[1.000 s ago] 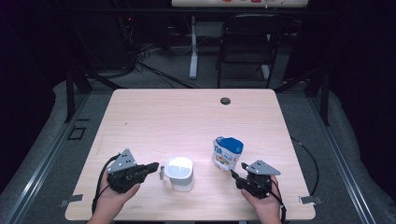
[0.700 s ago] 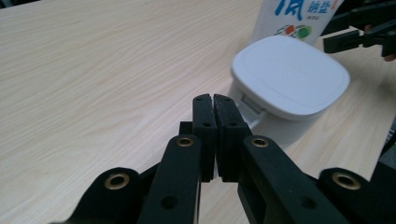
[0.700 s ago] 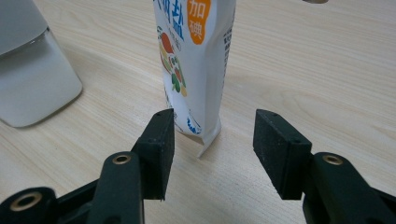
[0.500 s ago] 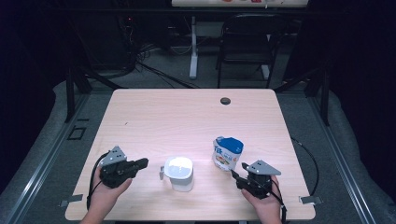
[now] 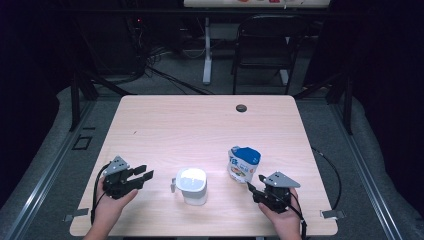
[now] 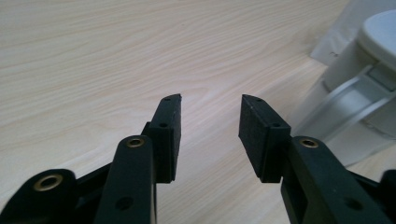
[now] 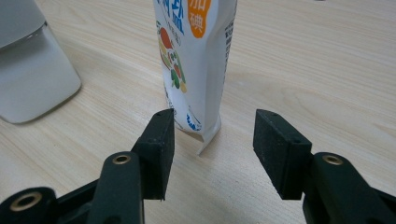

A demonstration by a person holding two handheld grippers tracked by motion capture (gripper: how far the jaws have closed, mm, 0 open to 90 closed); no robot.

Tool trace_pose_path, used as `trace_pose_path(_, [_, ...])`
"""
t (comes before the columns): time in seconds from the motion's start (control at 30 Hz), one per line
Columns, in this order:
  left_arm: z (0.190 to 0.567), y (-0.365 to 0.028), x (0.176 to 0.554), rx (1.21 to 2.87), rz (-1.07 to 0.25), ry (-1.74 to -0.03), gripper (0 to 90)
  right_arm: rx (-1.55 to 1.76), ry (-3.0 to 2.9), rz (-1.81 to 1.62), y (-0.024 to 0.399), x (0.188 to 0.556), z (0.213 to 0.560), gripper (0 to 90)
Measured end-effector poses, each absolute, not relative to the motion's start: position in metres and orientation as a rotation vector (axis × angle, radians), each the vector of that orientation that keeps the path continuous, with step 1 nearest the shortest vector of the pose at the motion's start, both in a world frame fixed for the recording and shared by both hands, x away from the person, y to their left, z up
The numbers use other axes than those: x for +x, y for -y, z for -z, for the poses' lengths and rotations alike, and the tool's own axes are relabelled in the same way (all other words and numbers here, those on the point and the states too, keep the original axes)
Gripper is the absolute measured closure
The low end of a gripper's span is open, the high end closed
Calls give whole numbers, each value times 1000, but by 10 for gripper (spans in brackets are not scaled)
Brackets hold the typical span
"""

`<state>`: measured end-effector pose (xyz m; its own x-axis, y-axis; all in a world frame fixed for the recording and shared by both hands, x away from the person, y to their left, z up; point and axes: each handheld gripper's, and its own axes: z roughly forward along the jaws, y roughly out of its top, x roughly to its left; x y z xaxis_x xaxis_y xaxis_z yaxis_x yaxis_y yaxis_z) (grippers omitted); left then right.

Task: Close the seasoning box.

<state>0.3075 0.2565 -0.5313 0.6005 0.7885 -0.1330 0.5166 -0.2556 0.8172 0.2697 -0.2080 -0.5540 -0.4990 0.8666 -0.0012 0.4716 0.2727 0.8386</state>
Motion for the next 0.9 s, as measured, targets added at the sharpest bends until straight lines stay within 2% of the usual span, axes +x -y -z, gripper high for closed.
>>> trace_pose_path(0.33, [551,-267,315,1924,-376,-1132,487,1211,-2094,-1117,208,271,556,486])
trace_pose_path(0.9, [557,-269,318,1950,-369,-1166,466,1211,-2099,-1108,210,272,557,484])
